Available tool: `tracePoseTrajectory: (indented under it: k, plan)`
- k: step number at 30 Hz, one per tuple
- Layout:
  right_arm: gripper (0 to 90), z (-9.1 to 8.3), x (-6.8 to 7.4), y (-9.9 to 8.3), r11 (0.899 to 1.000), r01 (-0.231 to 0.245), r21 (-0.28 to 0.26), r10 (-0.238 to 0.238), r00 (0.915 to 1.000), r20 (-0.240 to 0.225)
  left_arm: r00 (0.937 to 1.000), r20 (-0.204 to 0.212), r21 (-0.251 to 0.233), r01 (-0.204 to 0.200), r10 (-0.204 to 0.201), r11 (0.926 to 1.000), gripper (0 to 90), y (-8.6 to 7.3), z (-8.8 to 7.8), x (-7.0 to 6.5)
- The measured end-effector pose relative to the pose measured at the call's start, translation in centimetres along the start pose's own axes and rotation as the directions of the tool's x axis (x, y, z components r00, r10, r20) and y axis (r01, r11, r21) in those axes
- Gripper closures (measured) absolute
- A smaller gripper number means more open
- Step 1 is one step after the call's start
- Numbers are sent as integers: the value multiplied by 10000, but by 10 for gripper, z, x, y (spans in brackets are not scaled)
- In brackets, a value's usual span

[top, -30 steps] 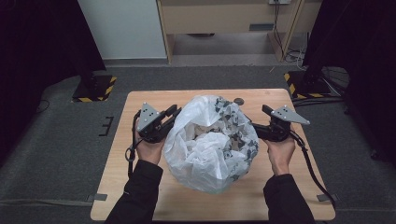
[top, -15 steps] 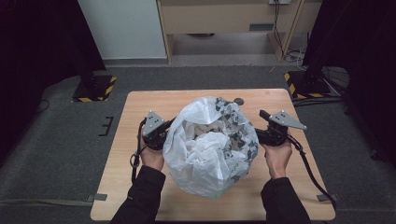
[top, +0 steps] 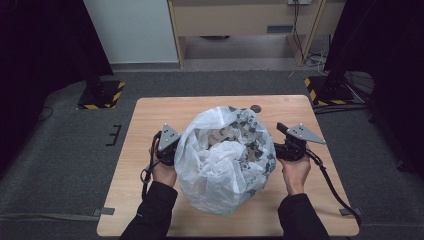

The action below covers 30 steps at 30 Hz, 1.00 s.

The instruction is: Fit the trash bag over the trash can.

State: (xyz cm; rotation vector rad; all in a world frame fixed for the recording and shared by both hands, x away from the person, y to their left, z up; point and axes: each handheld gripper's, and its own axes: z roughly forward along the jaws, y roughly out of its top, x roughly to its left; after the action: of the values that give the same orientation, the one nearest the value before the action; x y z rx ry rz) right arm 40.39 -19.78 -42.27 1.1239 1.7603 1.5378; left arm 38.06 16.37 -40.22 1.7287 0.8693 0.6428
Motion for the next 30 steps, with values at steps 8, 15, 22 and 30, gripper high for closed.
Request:
tracePoseTrajectory:
  k: [8,15,22,30]
  plan:
    - [143,1,0,-10,9998,-152,90,151,9999,46,10000,-55,349,-10,12,9994,873,-11,3,-3]
    - [143,2,1,-17,9997,20,242,-24,9999,153,9998,3,593,202,-203,9980,870,-23,7,-3]
    - [142,3,1,-24,9994,-99,322,90,9996,271,9996,-27,682,297,-296,9972,859,-27,8,-2]
    - [131,-2,-3,-18,9992,66,383,-82,9990,434,9983,-422,612,416,-391,9973,759,-28,5,5]
